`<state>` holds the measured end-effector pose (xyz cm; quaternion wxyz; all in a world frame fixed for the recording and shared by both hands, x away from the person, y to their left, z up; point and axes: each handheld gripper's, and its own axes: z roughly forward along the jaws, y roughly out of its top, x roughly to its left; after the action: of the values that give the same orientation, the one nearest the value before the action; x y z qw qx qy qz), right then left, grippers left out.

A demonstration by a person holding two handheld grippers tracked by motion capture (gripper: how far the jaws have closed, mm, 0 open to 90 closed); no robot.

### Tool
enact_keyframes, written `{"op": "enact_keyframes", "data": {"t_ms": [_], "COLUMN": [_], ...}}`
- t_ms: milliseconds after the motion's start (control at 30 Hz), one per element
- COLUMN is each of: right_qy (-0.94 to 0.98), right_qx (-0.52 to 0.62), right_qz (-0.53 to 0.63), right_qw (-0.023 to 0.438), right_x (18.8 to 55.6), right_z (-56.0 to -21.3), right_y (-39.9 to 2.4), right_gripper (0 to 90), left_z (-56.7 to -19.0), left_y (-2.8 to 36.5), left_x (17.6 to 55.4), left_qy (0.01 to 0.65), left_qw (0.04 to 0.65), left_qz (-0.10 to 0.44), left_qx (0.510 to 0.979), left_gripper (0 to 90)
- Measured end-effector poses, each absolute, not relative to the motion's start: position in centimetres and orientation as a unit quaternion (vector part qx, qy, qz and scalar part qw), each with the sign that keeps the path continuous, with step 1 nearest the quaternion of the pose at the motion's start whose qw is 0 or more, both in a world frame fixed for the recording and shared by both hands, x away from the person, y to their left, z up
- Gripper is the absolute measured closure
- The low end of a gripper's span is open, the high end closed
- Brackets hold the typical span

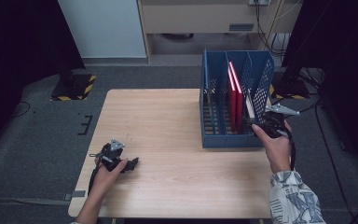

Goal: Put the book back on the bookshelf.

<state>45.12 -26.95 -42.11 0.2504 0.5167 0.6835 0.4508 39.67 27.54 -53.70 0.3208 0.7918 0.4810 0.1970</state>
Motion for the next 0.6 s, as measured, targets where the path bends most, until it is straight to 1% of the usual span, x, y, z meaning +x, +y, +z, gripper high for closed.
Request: {"op": "enact_keyframes", "data": {"t_ms": [267, 600], "right_qy": [0.695, 0.698], "right_qx": [0.497, 0.490], "right_qz": [0.460, 0.462], "right_qw": [0.241, 0.244], "right_x": [44.0, 43.1], "right_z": [-41.5, -41.2], "right_y": [-26.5, -26.2], "right_gripper": [8.6, 8.1], "left_z": [-53.7, -53.7], "left_y": [27.5, 27.5], "left_x": [39.7, 39.7], "left_qy": [0.481, 0.481], "left_qw": [0.321, 0.321], "left_qz": [0.197, 0.197], "left_qx": [0.792, 0.792], "left_gripper": [0.0, 0.0]}}
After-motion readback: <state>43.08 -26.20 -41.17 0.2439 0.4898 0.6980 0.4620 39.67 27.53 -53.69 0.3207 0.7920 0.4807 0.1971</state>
